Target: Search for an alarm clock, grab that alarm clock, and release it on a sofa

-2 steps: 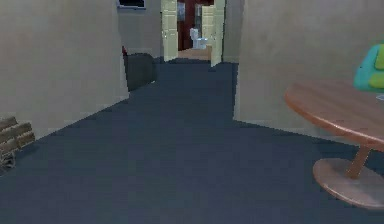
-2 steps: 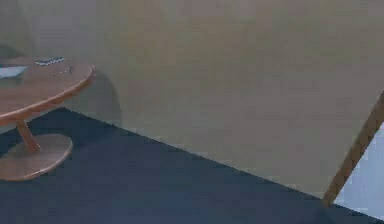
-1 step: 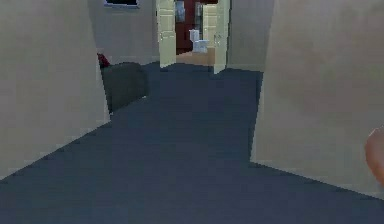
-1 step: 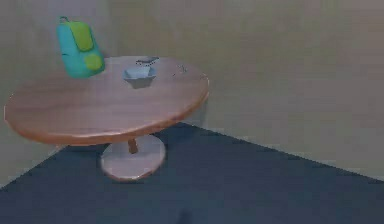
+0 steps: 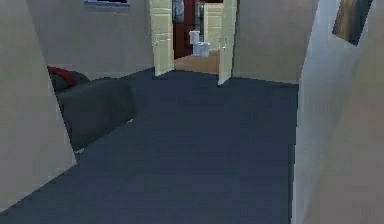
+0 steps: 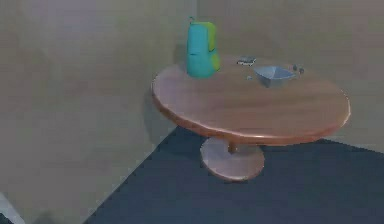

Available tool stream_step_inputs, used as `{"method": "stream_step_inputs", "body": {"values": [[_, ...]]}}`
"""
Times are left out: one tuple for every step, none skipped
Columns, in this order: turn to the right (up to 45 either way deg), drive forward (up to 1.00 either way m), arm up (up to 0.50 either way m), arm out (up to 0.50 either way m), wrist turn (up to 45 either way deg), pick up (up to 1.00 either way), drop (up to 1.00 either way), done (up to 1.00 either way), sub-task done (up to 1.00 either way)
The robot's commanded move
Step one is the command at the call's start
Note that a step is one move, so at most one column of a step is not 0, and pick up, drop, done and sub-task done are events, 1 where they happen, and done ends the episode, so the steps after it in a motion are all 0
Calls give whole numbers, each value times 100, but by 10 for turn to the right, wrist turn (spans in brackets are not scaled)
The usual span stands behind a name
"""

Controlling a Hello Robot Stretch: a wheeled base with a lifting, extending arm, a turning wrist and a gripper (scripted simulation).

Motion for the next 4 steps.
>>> {"method": "stream_step_inputs", "body": {"values": [[0, 100, 0, 0, 0, 0, 0, 0, 0], [0, 100, 0, 0, 0, 0, 0, 0, 0], [0, 100, 0, 0, 0, 0, 0, 0, 0], [0, 100, 0, 0, 0, 0, 0, 0, 0]]}}
